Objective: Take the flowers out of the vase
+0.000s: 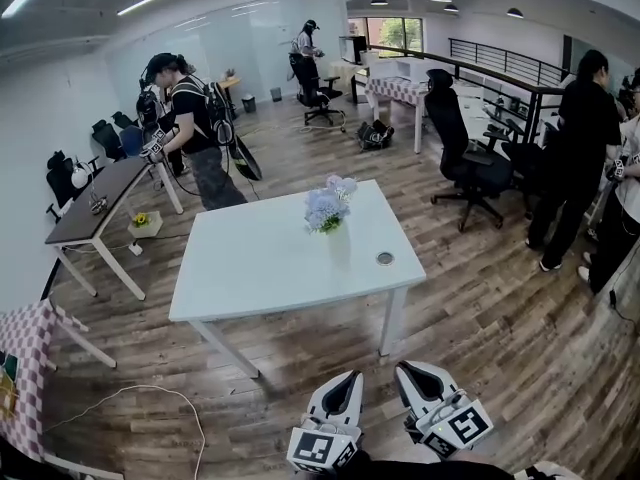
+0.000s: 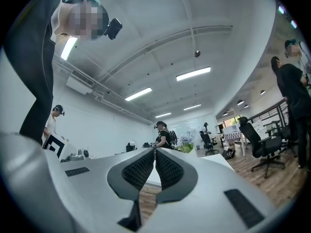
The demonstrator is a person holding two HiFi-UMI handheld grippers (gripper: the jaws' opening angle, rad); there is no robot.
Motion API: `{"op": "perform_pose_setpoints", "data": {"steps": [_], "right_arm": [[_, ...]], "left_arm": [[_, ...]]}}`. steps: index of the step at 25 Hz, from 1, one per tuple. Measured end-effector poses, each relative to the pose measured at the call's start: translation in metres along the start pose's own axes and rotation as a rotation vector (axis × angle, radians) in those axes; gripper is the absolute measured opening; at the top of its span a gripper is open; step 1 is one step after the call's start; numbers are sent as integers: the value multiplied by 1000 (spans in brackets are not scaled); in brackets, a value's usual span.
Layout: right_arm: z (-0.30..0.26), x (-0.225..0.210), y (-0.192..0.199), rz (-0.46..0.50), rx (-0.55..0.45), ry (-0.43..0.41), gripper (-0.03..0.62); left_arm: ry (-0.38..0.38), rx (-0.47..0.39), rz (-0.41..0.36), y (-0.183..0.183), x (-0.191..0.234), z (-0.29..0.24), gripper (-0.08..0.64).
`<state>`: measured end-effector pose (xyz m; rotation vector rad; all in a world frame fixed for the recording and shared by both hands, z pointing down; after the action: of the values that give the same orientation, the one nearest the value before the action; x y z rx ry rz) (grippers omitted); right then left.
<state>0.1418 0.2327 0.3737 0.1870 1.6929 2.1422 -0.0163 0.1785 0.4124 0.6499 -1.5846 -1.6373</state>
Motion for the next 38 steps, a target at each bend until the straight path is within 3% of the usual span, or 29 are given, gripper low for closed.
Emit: {"op": "perform_pose_setpoints", "data": {"steps": [9,15,18,22,30,38], "right_arm": [[-79,-11,5,12,-13,27,21],[-106,-21,29,15,26,82,20],[-114,-20,38,13,41,86,20],[-124,-20,44,-4,54,88,20],[-150,-24,44,-24,44,42,20],[-150,-27,55,-23,65,63,20]], "left_arm": [[38,-8,-8,-19,72,-38,5],[56,-4,-2,-19,107,-56,5],[64,-20,18,-17,116,-64,5],[79,26,8,-15,124,-65,5],[25,-19,31,-23,142,-67,5],[36,18,43,-14,154,-72,5]]}}
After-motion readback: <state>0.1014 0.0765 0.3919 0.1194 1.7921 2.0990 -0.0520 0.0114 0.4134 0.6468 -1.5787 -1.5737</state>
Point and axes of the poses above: the fingertips, and each gripper's own axes: z backward along the fingers, x to its left, y out of its underside, the point moved 8 cm from there along z, backward along the fingers, and after that the axes turned 3 degrees about -x, right-handed, at the moved point
